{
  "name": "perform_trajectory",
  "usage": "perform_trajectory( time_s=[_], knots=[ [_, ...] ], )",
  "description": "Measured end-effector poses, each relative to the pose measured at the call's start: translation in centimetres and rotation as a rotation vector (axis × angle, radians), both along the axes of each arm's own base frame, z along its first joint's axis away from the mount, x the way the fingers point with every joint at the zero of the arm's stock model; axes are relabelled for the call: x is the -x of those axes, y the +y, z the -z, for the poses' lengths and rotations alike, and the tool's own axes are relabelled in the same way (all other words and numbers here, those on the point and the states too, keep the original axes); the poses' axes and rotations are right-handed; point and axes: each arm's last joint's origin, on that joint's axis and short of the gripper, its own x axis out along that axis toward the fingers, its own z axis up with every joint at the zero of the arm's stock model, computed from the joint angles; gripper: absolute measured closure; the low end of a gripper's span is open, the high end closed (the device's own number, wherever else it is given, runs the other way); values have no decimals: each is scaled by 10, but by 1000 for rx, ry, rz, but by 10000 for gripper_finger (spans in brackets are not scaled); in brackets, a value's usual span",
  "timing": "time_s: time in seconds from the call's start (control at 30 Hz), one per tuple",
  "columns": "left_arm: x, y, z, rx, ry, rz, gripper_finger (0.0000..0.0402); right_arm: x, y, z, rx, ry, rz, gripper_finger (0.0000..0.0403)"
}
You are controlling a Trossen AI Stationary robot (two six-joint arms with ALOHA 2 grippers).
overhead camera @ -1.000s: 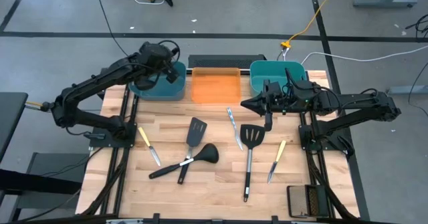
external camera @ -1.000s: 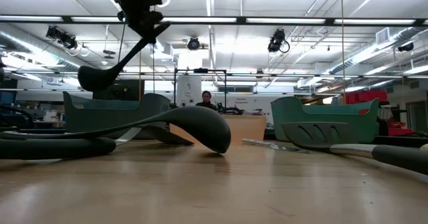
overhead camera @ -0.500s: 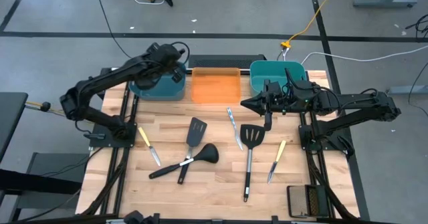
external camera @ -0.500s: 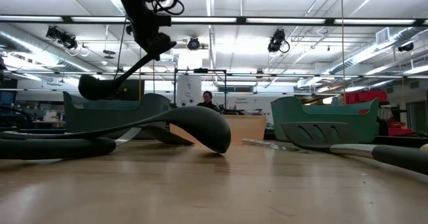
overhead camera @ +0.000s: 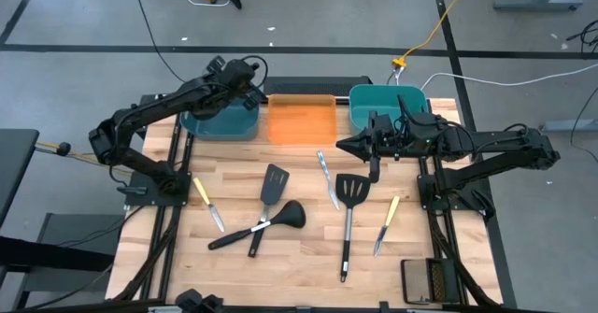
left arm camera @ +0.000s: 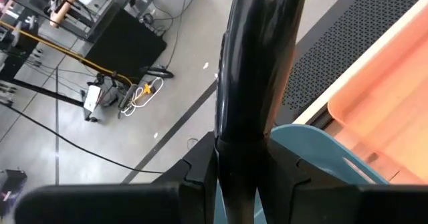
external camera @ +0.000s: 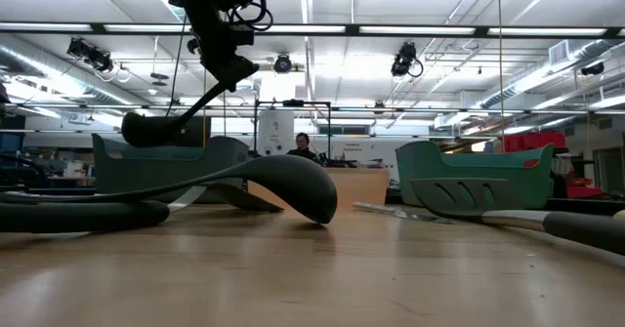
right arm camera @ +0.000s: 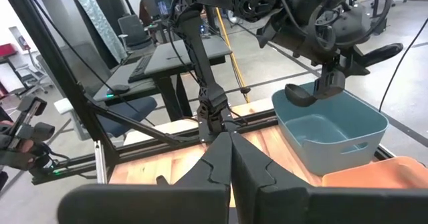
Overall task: Pick & Place Kitchen Items
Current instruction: Put the black ladle into the blue bin
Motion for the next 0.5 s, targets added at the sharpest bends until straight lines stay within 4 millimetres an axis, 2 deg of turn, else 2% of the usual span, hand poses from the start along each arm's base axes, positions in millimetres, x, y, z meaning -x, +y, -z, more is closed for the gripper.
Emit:
perform_trajectory(
  time_s=[0.13,0.37,0.5],
  knots=[
    [2,-1,6,20,-13,-23,319,0,0,0,-9,0,1,399],
    [8,-5,42,73,80,-24,319,0,0,0,-15,1,1,399],
    [6,-3,46,45,70,-8,319,0,0,0,-15,1,1,399]
  ],
)
